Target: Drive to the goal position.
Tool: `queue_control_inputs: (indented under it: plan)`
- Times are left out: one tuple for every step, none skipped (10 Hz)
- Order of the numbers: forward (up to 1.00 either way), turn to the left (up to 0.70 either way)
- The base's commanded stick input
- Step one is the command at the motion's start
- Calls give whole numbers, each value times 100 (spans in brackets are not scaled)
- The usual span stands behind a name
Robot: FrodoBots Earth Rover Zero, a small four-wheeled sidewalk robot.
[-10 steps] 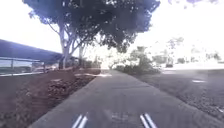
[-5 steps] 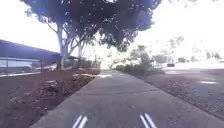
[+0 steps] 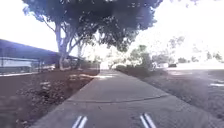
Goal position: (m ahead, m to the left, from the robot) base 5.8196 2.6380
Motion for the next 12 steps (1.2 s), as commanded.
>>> queue_control_inputs:
  plan:
    - [100,0]
    - [100,0]
    - [100,0]
    - [100,0]
    - [100,0]
    - [100,0]
    - [100,0]
    - [100,0]
    - [100,0]
    - [100,0]
    - [100,0]
    - [100,0]
